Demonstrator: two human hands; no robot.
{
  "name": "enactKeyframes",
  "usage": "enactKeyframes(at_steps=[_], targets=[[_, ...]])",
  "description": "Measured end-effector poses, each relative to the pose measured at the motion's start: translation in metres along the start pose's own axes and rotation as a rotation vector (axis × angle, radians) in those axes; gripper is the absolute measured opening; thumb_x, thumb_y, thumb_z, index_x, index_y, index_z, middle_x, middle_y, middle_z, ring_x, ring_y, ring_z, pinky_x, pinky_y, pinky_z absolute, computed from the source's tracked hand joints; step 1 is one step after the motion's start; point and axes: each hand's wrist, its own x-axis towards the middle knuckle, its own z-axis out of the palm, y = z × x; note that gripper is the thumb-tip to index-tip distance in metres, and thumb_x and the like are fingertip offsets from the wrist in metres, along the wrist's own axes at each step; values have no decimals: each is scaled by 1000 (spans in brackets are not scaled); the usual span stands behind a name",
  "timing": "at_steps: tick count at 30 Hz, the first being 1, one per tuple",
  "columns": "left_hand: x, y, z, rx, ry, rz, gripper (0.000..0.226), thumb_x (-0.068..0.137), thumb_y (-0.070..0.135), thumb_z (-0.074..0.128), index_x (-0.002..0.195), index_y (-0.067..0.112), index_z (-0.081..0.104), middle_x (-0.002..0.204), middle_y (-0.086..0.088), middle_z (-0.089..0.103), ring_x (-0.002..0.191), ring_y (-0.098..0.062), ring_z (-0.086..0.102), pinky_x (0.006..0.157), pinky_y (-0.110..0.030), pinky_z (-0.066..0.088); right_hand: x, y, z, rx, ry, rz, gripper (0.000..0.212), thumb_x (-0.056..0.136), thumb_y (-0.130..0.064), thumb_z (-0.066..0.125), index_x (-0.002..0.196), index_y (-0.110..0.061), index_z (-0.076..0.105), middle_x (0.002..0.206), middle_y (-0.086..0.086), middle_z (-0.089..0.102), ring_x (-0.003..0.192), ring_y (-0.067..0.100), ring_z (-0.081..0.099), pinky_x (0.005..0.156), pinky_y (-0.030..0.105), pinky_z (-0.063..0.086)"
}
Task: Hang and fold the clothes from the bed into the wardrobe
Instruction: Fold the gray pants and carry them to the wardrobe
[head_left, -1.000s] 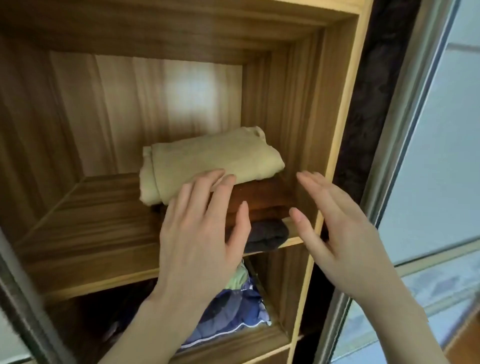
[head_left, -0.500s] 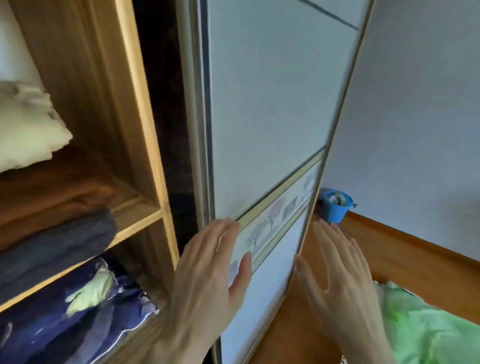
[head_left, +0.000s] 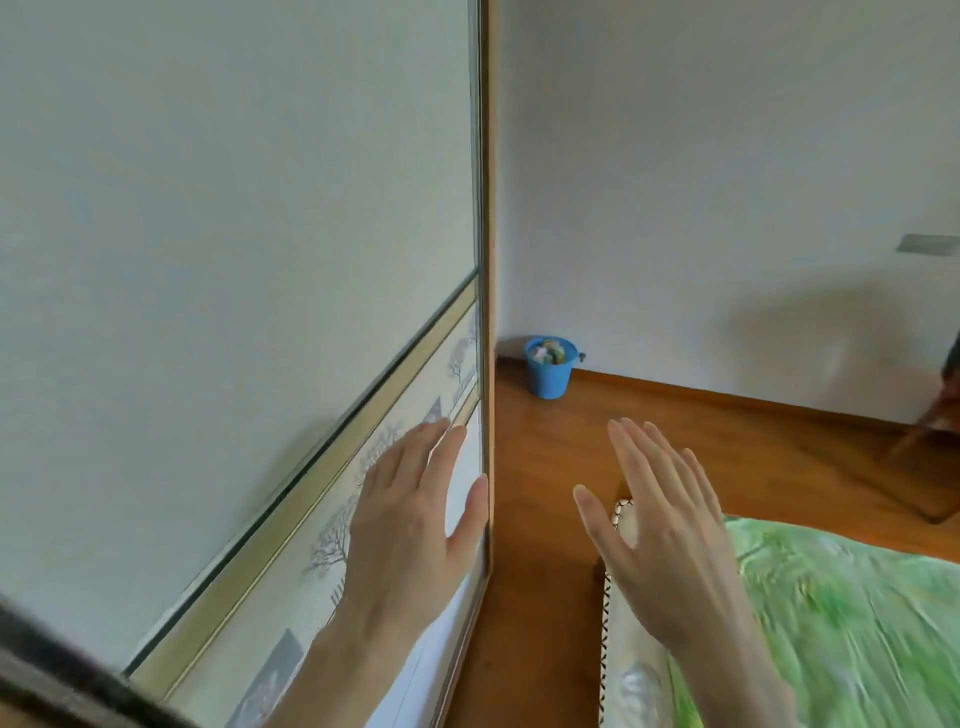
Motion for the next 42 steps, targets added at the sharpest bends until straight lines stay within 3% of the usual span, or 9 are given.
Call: enactKeyframes(at_steps=[5,16,25,34,38,42], targets=[[62,10,69,-104,-5,31,49,108,48,41,140,17,61,143,3,60,136,-15,53,111,-36,48,51,51,18,-50,61,42,69,104,-59,40,158,-17,39,162,-2,43,155,12,27,129,38,17],[161,45,168,-168,-14,149,47,106,41,48,140,12,62,143,-2,62,137,-19,54,113,-34,46,122,152,33,-219,99,123,68,102,-57,45,153,-11,48,154,5,53,149,21,42,124,49,31],[227,50,243,-215,-39,184,51,106,44,45,141,11,61,142,-3,62,137,-19,53,114,-34,42,172,207,52,-245,124,205,66,103,-57,45,154,-14,47,156,2,51,151,18,37,127,43,24],[344,60,362,-355,-66,239,51,105,45,46,142,12,59,141,-6,64,131,-22,60,103,-46,56,273,292,91,-329,147,316,67,104,-62,41,155,-19,45,159,-2,47,153,15,33,128,41,20],[412,68,416,-391,-110,277,49,105,45,46,142,14,59,142,-2,63,134,-18,57,108,-44,53,335,334,112,-352,177,385,68,103,-64,39,156,-22,44,160,-3,46,153,13,31,127,38,15],[475,81,465,-419,-144,355,50,107,46,42,146,16,56,146,1,59,139,-16,52,115,-39,46,390,371,134,-351,220,461,66,102,-66,40,155,-26,44,158,-4,48,150,17,39,124,42,22]])
